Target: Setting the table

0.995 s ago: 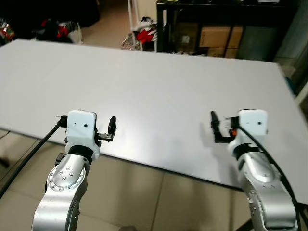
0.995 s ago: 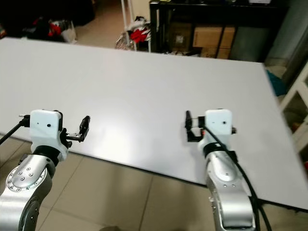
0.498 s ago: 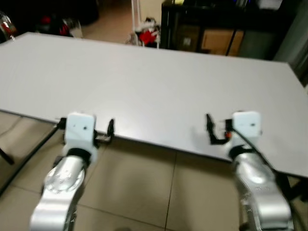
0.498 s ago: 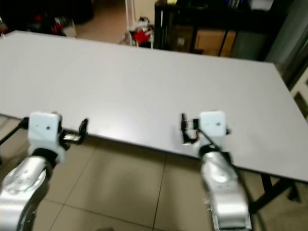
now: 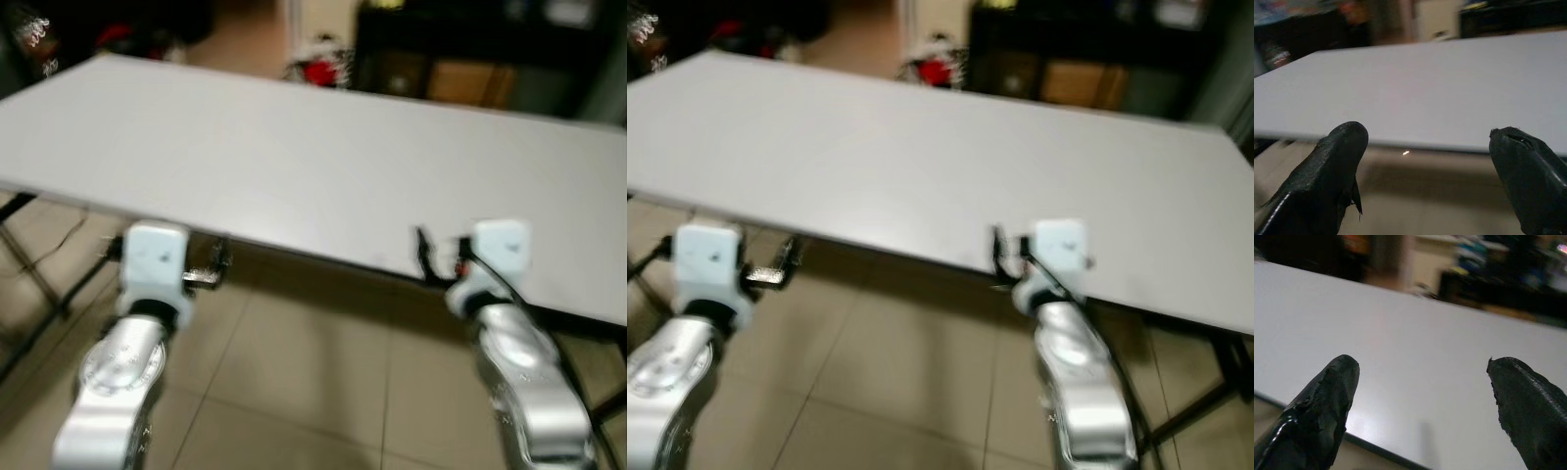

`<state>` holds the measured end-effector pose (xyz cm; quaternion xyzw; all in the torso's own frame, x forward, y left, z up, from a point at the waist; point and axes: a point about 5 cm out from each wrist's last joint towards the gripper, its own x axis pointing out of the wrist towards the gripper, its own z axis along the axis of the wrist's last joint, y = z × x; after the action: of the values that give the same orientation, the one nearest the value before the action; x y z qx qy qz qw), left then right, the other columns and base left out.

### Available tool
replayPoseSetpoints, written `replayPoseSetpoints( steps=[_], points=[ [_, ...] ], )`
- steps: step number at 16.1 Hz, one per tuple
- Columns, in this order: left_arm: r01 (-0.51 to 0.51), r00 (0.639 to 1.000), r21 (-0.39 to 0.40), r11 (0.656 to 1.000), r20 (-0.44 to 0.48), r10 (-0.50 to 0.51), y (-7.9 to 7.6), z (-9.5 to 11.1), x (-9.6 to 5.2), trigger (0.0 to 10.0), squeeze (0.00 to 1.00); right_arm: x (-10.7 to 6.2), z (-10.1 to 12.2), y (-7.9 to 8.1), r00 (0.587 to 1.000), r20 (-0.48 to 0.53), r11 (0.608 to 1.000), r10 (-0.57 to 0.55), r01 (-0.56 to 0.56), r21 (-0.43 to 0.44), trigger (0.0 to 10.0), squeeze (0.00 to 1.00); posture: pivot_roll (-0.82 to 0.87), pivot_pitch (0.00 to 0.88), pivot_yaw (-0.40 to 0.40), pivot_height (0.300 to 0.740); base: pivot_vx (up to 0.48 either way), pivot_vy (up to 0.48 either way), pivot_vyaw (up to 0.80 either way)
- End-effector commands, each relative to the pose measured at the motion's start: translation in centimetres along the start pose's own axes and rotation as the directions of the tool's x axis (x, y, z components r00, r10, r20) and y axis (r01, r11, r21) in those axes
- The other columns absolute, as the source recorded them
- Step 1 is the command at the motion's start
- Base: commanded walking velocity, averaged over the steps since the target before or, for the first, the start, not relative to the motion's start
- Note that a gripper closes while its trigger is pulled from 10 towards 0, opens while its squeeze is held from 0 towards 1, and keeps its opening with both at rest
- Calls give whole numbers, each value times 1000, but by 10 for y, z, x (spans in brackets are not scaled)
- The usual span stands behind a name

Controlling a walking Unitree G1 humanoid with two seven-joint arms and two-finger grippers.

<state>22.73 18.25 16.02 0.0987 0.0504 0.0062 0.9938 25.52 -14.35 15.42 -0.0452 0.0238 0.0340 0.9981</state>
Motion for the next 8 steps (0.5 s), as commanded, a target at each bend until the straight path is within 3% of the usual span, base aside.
replayPoseSetpoints(
  steps=[1, 8],
  points=[
    [10, 1000, -5, 1000, 1, -10, -4, 1, 0, 10000, 0, 0, 3, -5, 1000, 6, 1000, -10, 10, -11, 10000, 1000, 42, 0, -9, 740, 0, 431, 800],
    [-6, 1000, -4, 1000, -6, 6, -1, 1, -4, 10000, 0, 2, 2, 0, 998, -6, 998, 55, -55, -6, 10000, 1000, 59, 0, -26, 740, 0, 434, 800]
  ],
)
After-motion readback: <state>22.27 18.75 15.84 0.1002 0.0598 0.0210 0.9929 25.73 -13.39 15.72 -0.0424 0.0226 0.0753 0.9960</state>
